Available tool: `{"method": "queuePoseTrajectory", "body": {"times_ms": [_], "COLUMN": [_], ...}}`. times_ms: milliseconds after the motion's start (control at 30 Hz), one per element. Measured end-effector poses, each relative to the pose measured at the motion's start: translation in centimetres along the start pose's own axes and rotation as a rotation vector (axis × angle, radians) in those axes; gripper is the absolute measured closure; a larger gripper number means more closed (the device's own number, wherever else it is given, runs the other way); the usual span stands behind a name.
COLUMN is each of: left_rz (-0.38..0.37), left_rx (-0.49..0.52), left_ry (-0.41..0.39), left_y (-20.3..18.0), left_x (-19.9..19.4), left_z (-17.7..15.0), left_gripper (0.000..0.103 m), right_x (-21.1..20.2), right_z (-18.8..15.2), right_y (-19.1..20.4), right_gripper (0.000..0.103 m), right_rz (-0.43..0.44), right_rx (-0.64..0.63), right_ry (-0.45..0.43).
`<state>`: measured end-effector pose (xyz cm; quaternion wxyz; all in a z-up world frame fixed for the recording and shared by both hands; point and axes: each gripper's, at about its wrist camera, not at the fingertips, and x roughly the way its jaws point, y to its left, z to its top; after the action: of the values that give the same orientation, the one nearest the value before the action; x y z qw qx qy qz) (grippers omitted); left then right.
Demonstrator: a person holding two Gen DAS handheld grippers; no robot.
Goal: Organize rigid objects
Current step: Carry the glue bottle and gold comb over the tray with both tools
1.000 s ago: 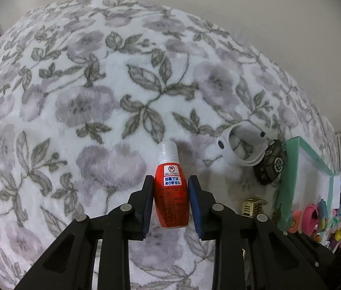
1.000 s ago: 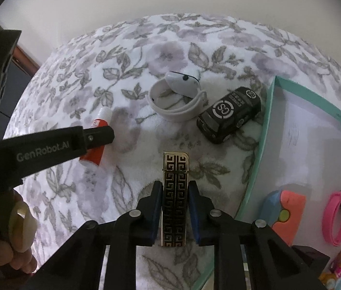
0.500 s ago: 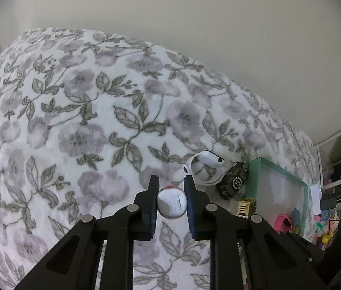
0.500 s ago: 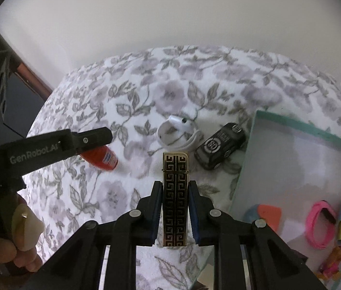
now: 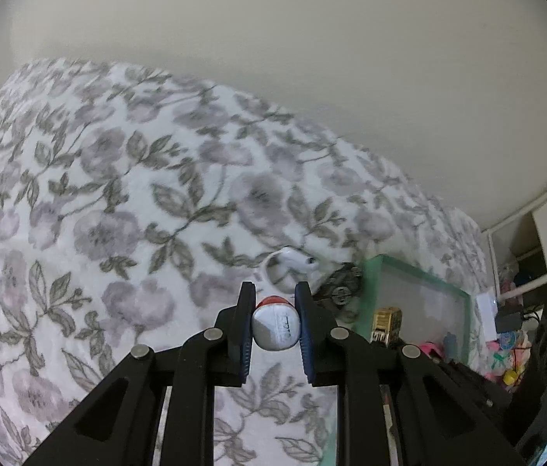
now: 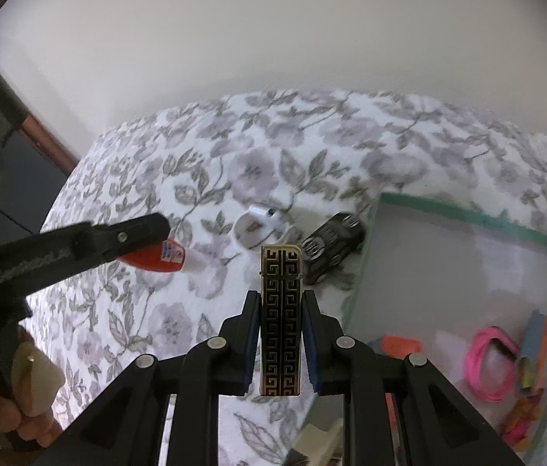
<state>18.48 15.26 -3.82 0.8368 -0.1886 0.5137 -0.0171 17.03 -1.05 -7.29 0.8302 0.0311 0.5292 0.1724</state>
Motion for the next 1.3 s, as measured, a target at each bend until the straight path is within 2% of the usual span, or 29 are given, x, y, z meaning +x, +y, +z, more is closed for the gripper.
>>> {"method": "queuePoseTrajectory", "body": {"times_ms": [233, 500, 567, 700, 800, 1067, 1300], "left_rz": [-0.033, -0.057, -0.059, -0.054, -0.051, -0.053, -0.043], "left_rx": [0.1, 0.235, 0.265, 0.3, 0.309, 0.329, 0.332], "left_ry": [-0.031, 0.001, 0.011, 0.031, 0.052, 0.067, 0.071], "left_y": [-4.8, -10.6, -11.7, -13.1, -13.6, -14.5, -14.3], "left_x": [-0.7, 0.8, 1.4, 2.9, 3.9, 4.5, 4.7], "left_z": [-0.6, -3.0, -3.7, -4.8, -5.4, -6.0, -6.0], "left_gripper": [0.082, 0.082, 0.082, 0.082, 0.082, 0.082, 0.081], "right_x": [-3.8, -6.3, -6.7, -7.2, -7.1, -5.5, -5.4], "right_z": [0.4, -0.4, -0.8, -1.7, -2.3, -3.1, -2.8], "right_y": [-5.4, -12.8, -14.3, -17.2, -19.0, -20.0, -19.6], "right_gripper": [0.081, 0.081, 0.081, 0.081, 0.081, 0.081, 0.081], "right_rz": [-0.08, -0.2, -0.236, -0.37, -0.42, -0.448, -0.456], "right_rx": [0.105, 0.237, 0.259, 0.28, 0.296, 0.302, 0.295], "right_ry": [-0.077, -0.094, -0.09, -0.054, -0.027, 0.04, 0.039]}}
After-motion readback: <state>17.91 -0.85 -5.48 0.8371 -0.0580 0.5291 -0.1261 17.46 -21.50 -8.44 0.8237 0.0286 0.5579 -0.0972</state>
